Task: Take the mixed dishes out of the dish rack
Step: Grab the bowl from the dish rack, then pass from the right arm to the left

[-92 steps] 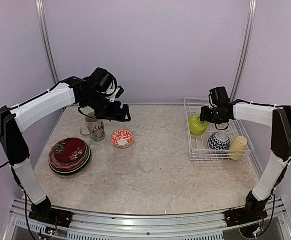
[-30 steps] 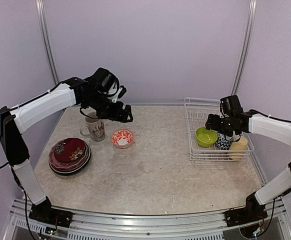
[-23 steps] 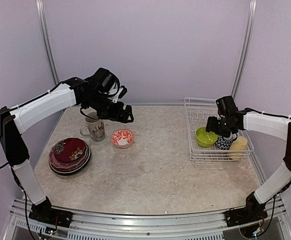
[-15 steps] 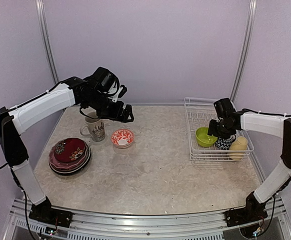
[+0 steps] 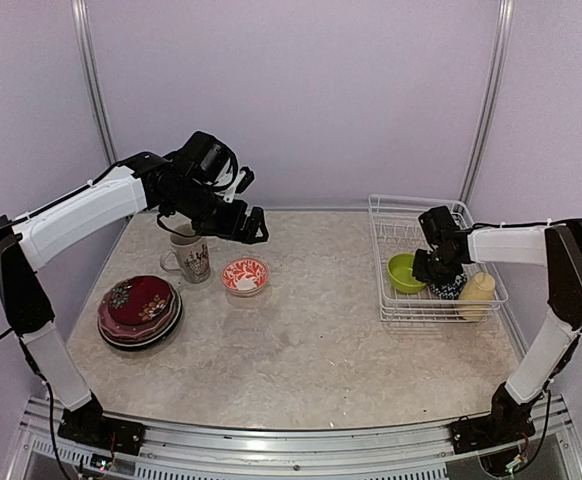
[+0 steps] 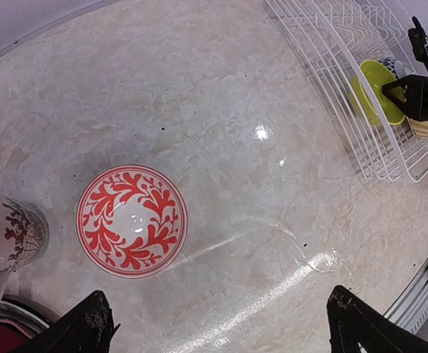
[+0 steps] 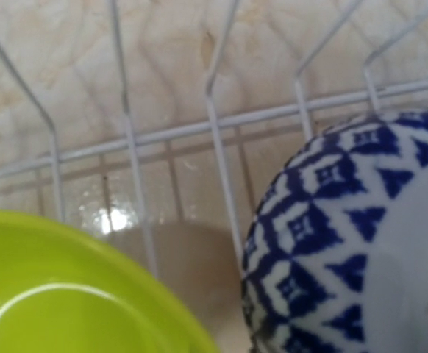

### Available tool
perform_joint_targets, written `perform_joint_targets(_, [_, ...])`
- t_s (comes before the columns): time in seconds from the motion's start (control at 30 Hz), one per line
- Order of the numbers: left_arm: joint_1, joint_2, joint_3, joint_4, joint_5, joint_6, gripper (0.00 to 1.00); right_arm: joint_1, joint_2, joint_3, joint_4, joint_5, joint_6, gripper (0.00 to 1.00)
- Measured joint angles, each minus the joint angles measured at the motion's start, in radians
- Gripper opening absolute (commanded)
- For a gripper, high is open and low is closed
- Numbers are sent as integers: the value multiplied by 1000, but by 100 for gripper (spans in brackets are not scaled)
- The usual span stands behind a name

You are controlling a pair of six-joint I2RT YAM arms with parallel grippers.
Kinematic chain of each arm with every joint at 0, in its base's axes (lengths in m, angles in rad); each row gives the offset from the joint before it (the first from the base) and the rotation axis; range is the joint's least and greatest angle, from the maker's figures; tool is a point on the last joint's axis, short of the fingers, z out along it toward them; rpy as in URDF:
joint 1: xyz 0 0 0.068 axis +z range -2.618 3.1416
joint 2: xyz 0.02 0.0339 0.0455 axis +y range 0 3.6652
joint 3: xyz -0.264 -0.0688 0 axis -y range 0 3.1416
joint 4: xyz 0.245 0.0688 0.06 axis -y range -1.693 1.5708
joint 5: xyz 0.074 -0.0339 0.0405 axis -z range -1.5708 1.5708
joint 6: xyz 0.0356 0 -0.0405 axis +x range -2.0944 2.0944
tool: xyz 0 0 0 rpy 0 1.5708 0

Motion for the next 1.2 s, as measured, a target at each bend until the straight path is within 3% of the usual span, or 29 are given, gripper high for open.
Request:
perform_joint_targets(0.13, [0,-1,0,0,-1,0,98,0,8,0,6,14,-2,0])
perform_joint_targets(0.43, [0,-2,0,0,4,0,98,0,-52,2,-3,34,-37,0])
perform_joint_targets(0.8, [0,-2,0,3,29,-1,98,8,-399,-11,30,-82,-136,0])
perform_joint_targets(1.03, [0,-20,-53,55,121,-4,96,164,-376,1,64,-138,-140,0])
perform_joint_targets(1.2, [2,-42,-72,93,211,-14,85,302,-246,67,76,-127,-140,0])
